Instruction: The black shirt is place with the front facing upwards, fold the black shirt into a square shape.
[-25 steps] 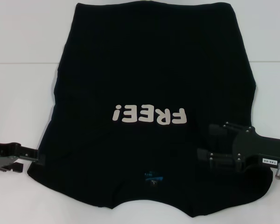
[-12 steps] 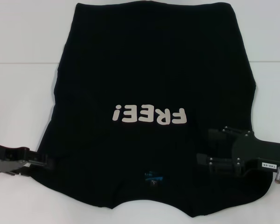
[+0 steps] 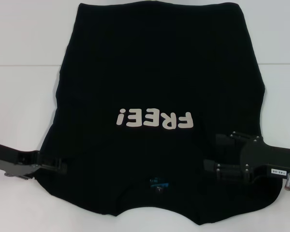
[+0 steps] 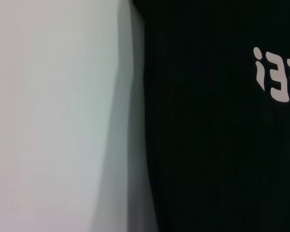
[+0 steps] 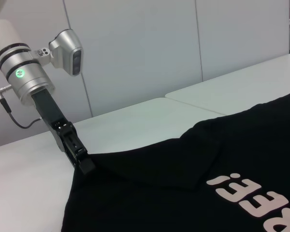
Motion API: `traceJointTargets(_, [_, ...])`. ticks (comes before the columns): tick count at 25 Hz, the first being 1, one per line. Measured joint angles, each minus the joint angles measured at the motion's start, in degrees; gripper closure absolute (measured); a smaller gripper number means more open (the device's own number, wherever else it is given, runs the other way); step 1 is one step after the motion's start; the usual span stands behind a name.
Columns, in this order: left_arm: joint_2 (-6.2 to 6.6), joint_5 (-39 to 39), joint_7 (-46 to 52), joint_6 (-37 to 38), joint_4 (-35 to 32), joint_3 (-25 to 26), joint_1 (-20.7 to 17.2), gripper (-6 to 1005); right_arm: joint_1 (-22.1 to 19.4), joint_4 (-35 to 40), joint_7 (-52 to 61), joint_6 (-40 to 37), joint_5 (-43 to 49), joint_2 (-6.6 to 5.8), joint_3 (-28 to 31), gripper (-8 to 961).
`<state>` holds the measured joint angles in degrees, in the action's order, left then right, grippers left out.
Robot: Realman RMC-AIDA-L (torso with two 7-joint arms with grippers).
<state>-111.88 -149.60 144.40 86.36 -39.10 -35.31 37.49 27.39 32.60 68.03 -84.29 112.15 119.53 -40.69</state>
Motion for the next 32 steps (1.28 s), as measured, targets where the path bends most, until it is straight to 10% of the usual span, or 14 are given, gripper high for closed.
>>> traceJointTargets(14, [0.16, 0.0, -0.5, 0.0, -1.2, 0.0, 0.3, 529, 0.1, 3.9, 7.9, -0.2, 1.8, -1.09, 0.0, 66])
traceJointTargets(24, [0.24, 0.0, -0.8, 0.1, -0.8, -0.1, 0.9, 836, 8.6, 16.6, 53.3, -12.9, 21.9, -10.47, 0.6, 67])
traceJointTargets(32, [0.4, 0.1, -1.7, 0.4, -0.8, 0.0, 0.9, 976, 11.5, 18.2, 70.1, -12.5, 32.1, -10.66, 0.7, 79])
